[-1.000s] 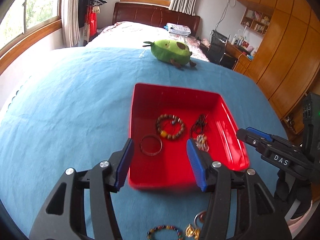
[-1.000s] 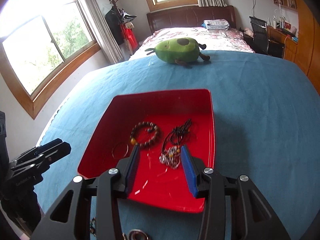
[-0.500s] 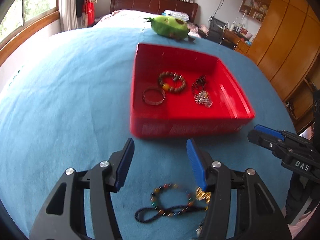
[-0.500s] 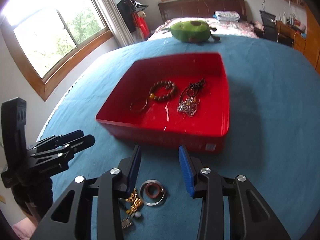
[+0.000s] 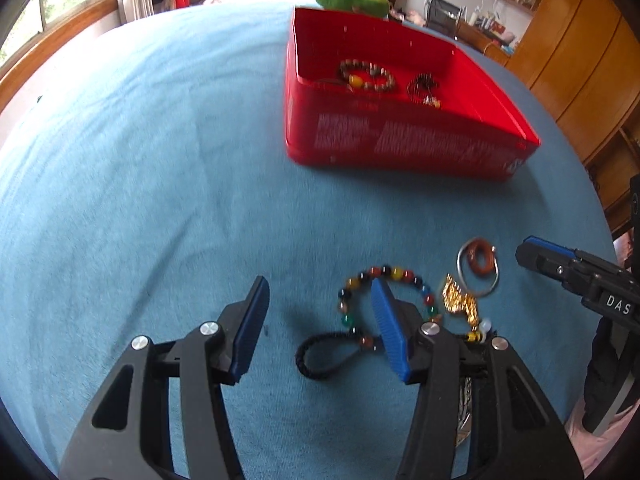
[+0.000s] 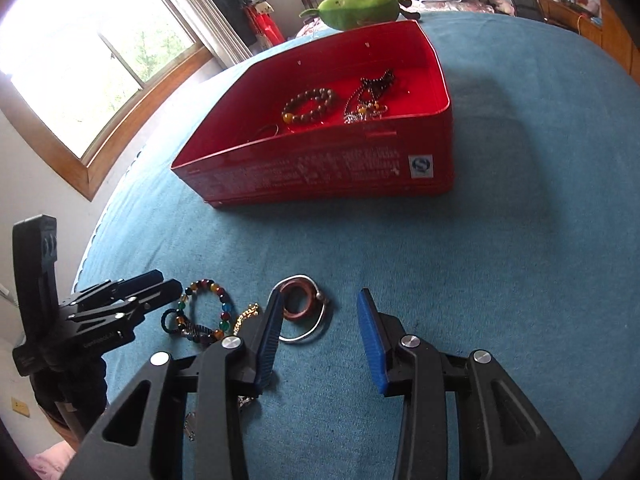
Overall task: Organize jewelry
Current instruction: 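Grasp the multicoloured bead bracelet with the left tool while the right tool grasps the copper ring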
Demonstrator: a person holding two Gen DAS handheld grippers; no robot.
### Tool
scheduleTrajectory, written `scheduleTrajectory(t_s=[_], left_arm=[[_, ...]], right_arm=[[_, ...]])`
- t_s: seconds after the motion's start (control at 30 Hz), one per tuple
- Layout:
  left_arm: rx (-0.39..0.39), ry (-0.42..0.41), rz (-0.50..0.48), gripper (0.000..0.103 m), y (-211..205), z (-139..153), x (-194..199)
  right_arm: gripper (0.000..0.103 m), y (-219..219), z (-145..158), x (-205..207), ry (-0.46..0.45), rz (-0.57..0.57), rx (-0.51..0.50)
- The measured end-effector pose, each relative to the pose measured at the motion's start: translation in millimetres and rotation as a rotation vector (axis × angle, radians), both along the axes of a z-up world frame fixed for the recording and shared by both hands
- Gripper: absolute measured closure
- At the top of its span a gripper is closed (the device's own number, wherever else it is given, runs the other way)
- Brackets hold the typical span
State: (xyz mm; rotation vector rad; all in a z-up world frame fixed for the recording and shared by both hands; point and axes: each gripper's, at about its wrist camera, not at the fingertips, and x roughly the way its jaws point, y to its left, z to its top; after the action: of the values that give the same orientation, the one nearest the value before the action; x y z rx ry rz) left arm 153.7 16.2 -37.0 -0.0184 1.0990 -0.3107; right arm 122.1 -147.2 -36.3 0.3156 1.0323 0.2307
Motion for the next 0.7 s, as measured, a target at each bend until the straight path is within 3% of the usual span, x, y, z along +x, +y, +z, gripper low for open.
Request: scheduleTrajectory(t_s=[0.17,0.37,0.63,0.7], left_arm=[[-0.007,0.033,-0.023,0.054,-1.3,-7.4,-4.7],[0.011,0.042,-0.053,0.066,-7.8,-9.4,-8.5],[0.013,0.041,-0.076,0.096,-13.7,-11.6,-9.0],[0.006,0.042,-0.070,0.097,-14.4,-12.2,-6.4]], right_arm=[[0.065,0.0,-1.4,-2.7,0.004,0.002,0.002],[0.065,2.4,-2.8,2.6,0.012,-0.002,0.008],[0.065,5.8,-4.5,4.2,0.014,0.009,0.017],[0.065,5.6,-4.5,4.3,0.019,0.014,0.029]])
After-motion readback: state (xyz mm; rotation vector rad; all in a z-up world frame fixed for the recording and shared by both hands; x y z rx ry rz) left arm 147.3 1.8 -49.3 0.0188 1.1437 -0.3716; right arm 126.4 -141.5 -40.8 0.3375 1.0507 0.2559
